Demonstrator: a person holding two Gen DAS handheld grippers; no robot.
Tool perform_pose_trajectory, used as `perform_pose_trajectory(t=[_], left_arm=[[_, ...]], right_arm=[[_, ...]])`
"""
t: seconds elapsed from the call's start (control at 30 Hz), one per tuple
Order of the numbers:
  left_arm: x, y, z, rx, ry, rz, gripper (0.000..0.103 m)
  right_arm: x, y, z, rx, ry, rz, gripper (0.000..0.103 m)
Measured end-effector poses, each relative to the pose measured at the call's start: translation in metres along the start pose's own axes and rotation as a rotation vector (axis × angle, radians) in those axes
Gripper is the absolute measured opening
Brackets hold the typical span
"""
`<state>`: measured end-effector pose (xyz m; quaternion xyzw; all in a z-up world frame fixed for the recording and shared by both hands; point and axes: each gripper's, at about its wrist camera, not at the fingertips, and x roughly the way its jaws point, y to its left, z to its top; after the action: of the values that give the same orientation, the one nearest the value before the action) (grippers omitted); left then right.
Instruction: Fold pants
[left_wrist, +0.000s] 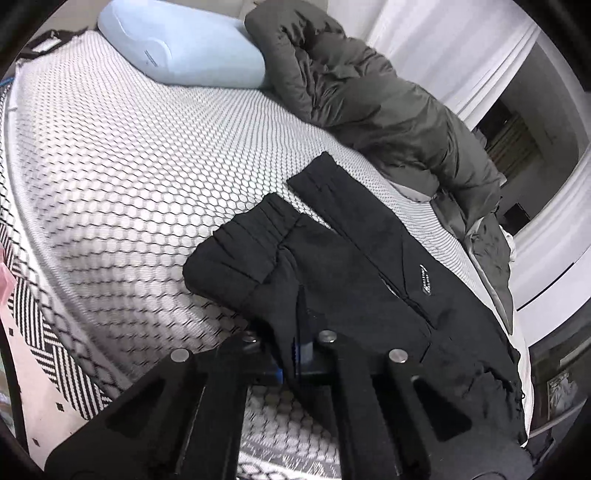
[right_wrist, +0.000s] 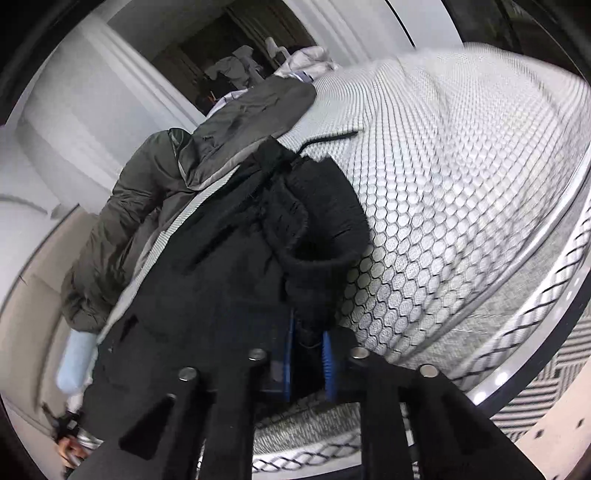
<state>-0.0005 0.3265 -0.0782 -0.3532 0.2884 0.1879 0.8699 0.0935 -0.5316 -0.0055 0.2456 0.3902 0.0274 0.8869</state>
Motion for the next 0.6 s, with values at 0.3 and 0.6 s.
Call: perform_pose_trajectory(t=[0.3,0.6], left_arm=[[-0.018,-0.029,0.035,0.051,-0.048,-0.038,0.000],[0.045,-0.104,0.137,0.047,-0.011,-0.026,0.000]], right_arm=[[-0.048,0.033,0.016,-0.033,-0.145,0.019,0.010],[-0.017,0.123,0.117,-0.082,-0.305,-0.086,0.010]])
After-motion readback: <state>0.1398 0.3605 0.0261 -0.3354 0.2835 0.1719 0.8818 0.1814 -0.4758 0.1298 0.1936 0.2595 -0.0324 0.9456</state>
